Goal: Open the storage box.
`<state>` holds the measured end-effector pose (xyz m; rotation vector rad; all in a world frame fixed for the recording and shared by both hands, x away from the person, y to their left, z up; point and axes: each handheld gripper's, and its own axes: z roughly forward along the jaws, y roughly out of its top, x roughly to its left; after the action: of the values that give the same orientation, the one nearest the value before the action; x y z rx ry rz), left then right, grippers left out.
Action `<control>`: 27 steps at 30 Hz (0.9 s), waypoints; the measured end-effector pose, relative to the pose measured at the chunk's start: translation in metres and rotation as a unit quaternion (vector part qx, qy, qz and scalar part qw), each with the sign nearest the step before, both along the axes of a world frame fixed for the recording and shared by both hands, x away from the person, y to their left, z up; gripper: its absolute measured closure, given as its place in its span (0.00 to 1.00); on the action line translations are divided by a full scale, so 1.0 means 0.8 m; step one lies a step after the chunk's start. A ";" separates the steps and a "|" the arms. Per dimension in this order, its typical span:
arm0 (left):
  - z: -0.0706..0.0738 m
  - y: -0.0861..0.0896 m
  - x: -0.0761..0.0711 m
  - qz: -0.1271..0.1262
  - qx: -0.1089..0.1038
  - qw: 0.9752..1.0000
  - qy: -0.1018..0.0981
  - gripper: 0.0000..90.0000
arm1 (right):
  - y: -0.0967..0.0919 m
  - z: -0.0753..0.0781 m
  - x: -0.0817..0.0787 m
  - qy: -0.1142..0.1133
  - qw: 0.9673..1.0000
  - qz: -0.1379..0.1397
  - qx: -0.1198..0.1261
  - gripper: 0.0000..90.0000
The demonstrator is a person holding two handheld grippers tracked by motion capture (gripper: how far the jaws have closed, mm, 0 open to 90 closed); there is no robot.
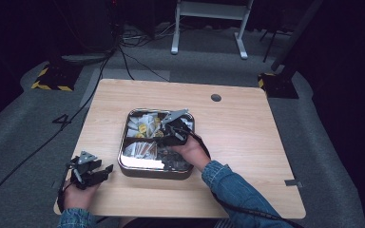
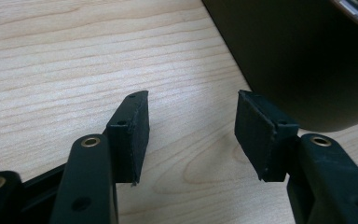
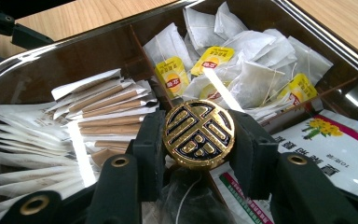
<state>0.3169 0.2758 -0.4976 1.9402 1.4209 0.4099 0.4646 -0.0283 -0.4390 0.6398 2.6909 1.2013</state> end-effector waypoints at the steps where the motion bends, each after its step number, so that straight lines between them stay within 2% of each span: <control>1: 0.000 0.000 0.000 0.000 0.000 1.000 0.000 0.51 | 0.002 0.003 -0.001 0.008 1.000 -0.009 -0.007 0.65; 2: 0.000 0.000 0.000 0.000 -0.001 1.000 -0.001 0.51 | 0.002 0.003 -0.001 0.008 1.000 -0.009 -0.007 0.65; 3: 0.000 0.000 0.000 0.001 -0.003 1.000 0.001 0.51 | 0.005 0.006 -0.003 0.004 1.000 -0.013 -0.019 0.65; 10: 0.000 0.001 0.003 0.003 -0.005 1.000 0.000 0.50 | 0.003 0.017 -0.003 0.002 1.000 -0.015 -0.024 0.65; 11: -0.001 0.002 0.004 0.003 -0.001 1.000 0.000 0.50 | 0.003 0.020 -0.003 0.001 1.000 -0.015 -0.023 0.65; 16: -0.001 0.002 0.009 0.008 -0.008 1.000 0.000 0.49 | -0.007 0.044 -0.007 -0.012 1.000 -0.012 -0.011 0.65; 17: -0.001 0.001 0.011 0.006 -0.004 1.000 -0.003 0.48 | -0.013 0.053 -0.007 -0.019 1.000 -0.012 -0.009 0.65; 24: -0.005 0.002 0.013 0.003 -0.002 1.000 -0.017 0.45 | -0.033 0.076 -0.005 -0.028 0.999 -0.022 0.002 0.65; 26: -0.007 0.001 0.013 0.003 0.003 1.000 -0.023 0.44 | -0.039 0.081 -0.004 -0.031 0.999 -0.023 0.003 0.65; 27: -0.008 -0.001 0.014 -0.001 0.013 0.999 -0.029 0.44 | -0.046 0.087 -0.004 -0.034 0.999 -0.025 0.006 0.65</control>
<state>0.3280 0.2751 -0.5038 1.9353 1.3836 0.4827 0.4615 -0.0648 -0.3693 0.6514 2.5981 1.2050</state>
